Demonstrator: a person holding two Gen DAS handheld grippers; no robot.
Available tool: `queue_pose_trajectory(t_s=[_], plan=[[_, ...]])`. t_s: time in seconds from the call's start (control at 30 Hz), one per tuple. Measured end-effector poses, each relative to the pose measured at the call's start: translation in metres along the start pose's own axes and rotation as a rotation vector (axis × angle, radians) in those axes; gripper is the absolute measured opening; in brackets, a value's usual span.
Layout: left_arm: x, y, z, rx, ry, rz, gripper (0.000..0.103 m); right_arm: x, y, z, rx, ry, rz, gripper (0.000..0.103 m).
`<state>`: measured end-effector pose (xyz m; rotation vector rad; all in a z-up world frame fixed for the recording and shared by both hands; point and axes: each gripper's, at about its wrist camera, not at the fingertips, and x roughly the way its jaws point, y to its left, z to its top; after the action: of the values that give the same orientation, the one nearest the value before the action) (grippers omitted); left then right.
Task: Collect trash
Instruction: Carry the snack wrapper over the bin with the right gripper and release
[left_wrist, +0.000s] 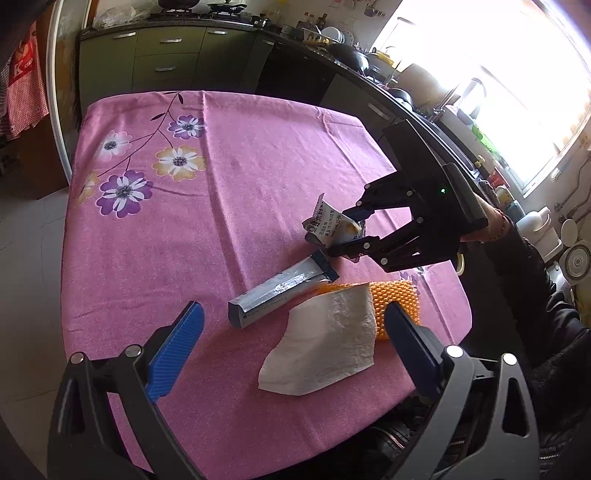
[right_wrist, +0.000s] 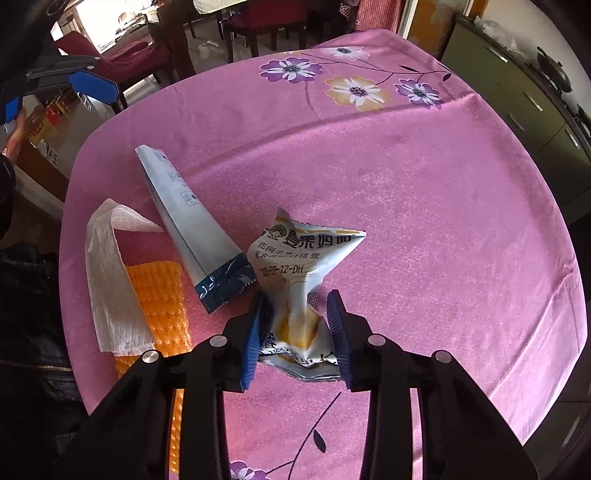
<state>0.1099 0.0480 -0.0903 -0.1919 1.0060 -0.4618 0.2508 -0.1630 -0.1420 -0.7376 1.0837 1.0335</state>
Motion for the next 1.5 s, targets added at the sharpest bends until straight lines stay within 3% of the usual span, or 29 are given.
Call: queue_pose_trajectory(t_s=[0.23, 0.37, 0.43, 0.6, 0.7, 0.87, 0.97, 1.0, 1.03, 1.1, 1.33, 1.5], plan=[[0.002, -0.011, 0.005, 0.045, 0.007, -0.014, 0.093, -0.038, -0.018, -0.031, 0.159, -0.114, 0.005, 0.035], [0.004, -0.022, 0.01, 0.088, 0.005, -0.04, 0.093, -0.08, -0.038, -0.082, 0.341, -0.179, -0.064, 0.035], [0.007, -0.028, 0.013, 0.108, 0.006, -0.057, 0.093, -0.103, -0.053, -0.119, 0.454, -0.192, -0.141, 0.035], [0.017, -0.039, 0.014, 0.136, 0.02, -0.085, 0.093, -0.145, -0.091, -0.225, 0.783, -0.158, -0.327, 0.035], [0.023, -0.045, 0.015, 0.146, 0.034, -0.091, 0.093, -0.146, -0.107, -0.278, 0.948, -0.113, -0.374, 0.035], [0.021, -0.054, 0.015, 0.169, 0.036, -0.087, 0.093, -0.125, -0.125, -0.331, 1.097, -0.031, -0.417, 0.035], [0.019, -0.057, 0.015, 0.178, 0.034, -0.079, 0.093, -0.112, -0.136, -0.349, 1.151, -0.007, -0.418, 0.037], [0.018, -0.058, 0.015, 0.179, 0.034, -0.077, 0.093, -0.109, -0.139, -0.353, 1.163, -0.006, -0.421, 0.044], [0.018, -0.058, 0.015, 0.181, 0.034, -0.076, 0.093, -0.108, -0.141, -0.356, 1.179, -0.008, -0.433, 0.057], [0.017, -0.059, 0.014, 0.181, 0.034, -0.072, 0.093, -0.112, -0.141, -0.358, 1.199, -0.005, -0.498, 0.065], [0.016, -0.057, 0.014, 0.184, 0.036, -0.064, 0.093, -0.137, -0.106, -0.345, 1.193, -0.107, -0.537, 0.07], [0.018, -0.054, 0.014, 0.179, 0.05, -0.041, 0.093, -0.143, -0.082, -0.326, 1.163, -0.17, -0.512, 0.073]])
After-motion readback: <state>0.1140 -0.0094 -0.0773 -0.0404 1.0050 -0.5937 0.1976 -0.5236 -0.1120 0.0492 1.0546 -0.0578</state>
